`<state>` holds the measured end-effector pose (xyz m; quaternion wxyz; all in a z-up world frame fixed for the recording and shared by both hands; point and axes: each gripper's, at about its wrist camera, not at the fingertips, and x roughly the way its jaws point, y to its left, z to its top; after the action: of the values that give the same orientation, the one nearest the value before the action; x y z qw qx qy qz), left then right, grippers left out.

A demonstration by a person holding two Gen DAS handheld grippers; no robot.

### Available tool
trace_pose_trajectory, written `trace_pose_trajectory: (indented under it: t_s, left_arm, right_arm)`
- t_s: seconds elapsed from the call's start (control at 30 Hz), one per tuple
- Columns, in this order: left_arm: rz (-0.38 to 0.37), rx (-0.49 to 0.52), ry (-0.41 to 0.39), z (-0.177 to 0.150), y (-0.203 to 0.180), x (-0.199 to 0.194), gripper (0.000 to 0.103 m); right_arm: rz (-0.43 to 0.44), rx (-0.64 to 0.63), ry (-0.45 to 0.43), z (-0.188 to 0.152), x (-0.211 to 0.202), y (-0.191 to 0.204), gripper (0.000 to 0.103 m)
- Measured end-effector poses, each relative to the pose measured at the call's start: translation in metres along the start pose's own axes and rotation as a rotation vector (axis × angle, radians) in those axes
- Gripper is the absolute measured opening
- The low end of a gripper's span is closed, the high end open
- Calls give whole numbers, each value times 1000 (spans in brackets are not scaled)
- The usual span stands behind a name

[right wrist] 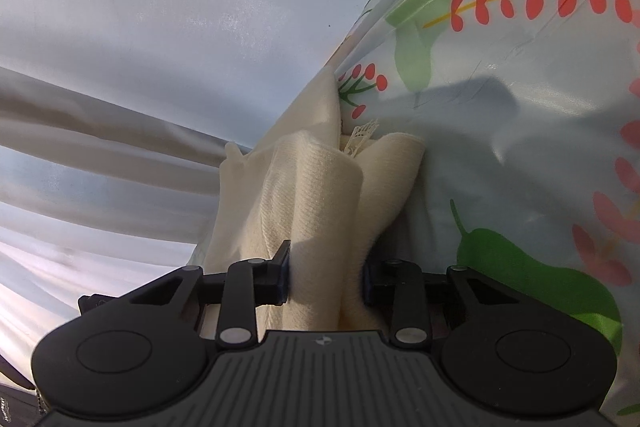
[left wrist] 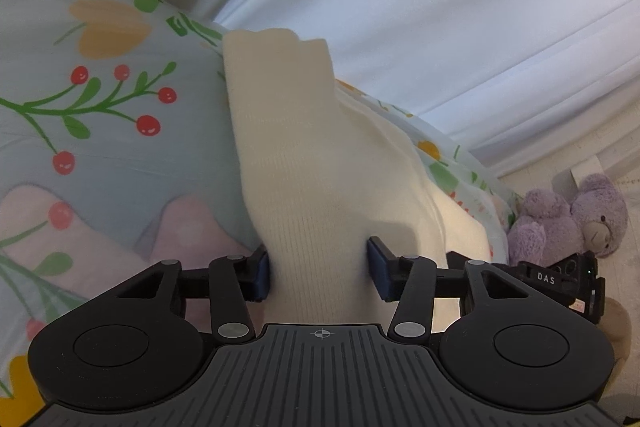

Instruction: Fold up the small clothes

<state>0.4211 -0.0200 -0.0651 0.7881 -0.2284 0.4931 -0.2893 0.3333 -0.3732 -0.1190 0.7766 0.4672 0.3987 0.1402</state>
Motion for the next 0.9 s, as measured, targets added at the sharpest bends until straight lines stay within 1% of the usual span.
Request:
trace_pose_trajectory:
  t_s: [0.07, 0.17, 0.23, 0.27, 0.33, 0.43, 0.5, 0.53, 0.57, 0.6, 0.63, 0.67, 0.7, 0.73, 0.77, 0.8, 0.83, 0.87, 0.9]
  left_arm:
    - [-11, 5, -17, -1, -3, -7, 38]
    - [-24, 36, -50, -6, -16, -26, 37]
    - [-46, 42, -66, -11, -23, -42, 37]
    - [-40, 47, -72, -15, -27, -53, 37]
    - [-8, 48, -91, -25, -30, -74, 37]
    - [45, -18, -120, -47, -19, -109, 37]
    - [99, -45, -132, -63, -9, -127, 38]
    - [144, -45, -137, -72, -4, -134, 38]
    - [190, -43, -136, -79, 0, -137, 41]
    - [242, -41, -137, -84, 5, -139, 46]
    - [302, -43, -141, -88, 9, -140, 48]
    - [353, -47, -144, -90, 11, -142, 48]
    - [382, -53, -161, -92, 13, -146, 47]
    - [396, -50, -197, -94, 12, -153, 47]
    - [405, -38, -243, -95, 9, -160, 48]
    - [417, -29, -283, -96, 5, -164, 51]
    - [425, -18, -312, -96, 1, -168, 53]
    - [430, -7, -331, -95, -2, -167, 54]
    - [439, -1, -338, -93, -5, -165, 56]
  right_arm:
    - [17, 2, -17, -5, -4, 7, 29]
    - [77, -1, -7, -14, -11, 22, 28]
    - [80, -47, 11, -26, -11, 39, 28]
    - [83, -62, 26, -32, -10, 46, 28]
    - [95, -74, 60, -45, -5, 58, 28]
    - [112, -100, 128, -67, 8, 73, 28]
    - [103, -137, 175, -84, 20, 84, 28]
    - [85, -165, 197, -91, 27, 89, 28]
    - [60, -197, 209, -99, 32, 94, 29]
    - [17, -240, 200, -105, 34, 100, 30]
    - [-56, -299, 174, -110, 34, 108, 36]
    - [-153, -357, 137, -115, 33, 114, 44]
    - [-251, -420, 86, -118, 26, 121, 45]
    - [-327, -486, 18, -121, 16, 128, 46]
    - [-381, -546, -56, -125, 5, 133, 46]
    - [-421, -600, -118, -129, -3, 142, 46]
    - [-431, -651, -154, -132, -9, 152, 44]
    - [-412, -695, -151, -136, -8, 164, 41]
    - [-395, -739, -129, -139, -2, 175, 38]
